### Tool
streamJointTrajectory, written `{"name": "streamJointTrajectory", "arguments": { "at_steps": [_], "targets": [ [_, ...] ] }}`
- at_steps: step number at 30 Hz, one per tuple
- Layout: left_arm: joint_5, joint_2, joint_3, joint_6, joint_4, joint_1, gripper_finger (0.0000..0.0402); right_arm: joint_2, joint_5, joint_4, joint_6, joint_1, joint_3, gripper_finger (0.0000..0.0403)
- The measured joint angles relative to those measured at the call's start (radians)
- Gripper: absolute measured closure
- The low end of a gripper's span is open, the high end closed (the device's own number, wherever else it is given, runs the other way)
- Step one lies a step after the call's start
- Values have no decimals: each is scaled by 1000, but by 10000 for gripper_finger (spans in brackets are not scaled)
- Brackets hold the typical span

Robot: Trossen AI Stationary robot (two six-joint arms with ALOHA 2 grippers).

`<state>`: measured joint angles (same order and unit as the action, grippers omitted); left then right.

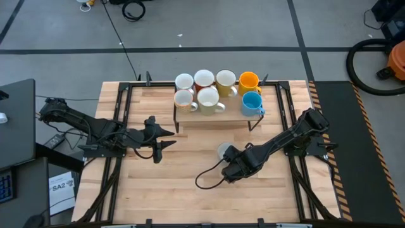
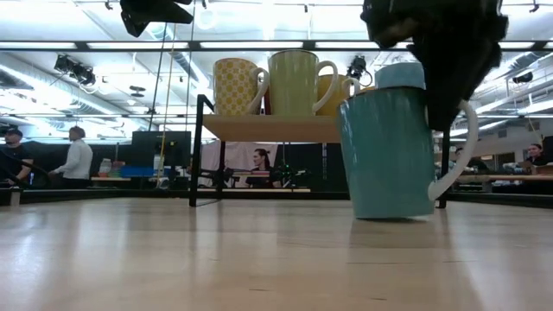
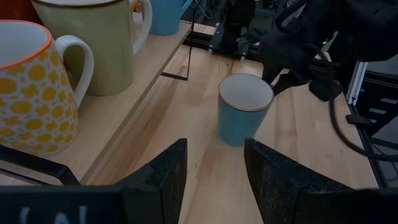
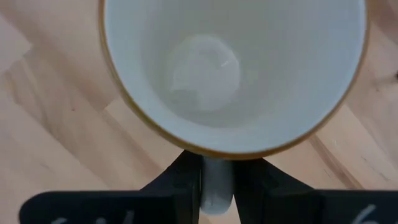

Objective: Place coffee mugs
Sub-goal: Put the blue mug on the shelf

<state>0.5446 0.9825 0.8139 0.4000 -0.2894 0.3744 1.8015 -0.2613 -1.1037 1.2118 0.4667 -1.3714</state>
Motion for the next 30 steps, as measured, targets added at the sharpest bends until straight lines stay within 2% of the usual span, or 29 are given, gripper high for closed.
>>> {"name": "streamJointTrajectory", "arguments": {
  "at_steps": [9, 15, 18, 24, 30],
  "targets": [
    [0, 0, 0, 0, 0, 0, 235, -1, -1, -173, -68, 0, -177, 334],
    [0, 0, 0, -2, 0, 0, 235, -1, -13, -368, -71, -7, -331, 334],
    [0, 0, 0, -3, 0, 0, 235, -2, -52, -462, -71, -12, -408, 333],
    [0, 0, 0, -3, 0, 0, 235, -18, -97, -463, -147, -45, -502, 334],
    [0, 0, 0, -2, 0, 0, 235, -42, -136, -462, -226, -90, -540, 334]
  ]
}}
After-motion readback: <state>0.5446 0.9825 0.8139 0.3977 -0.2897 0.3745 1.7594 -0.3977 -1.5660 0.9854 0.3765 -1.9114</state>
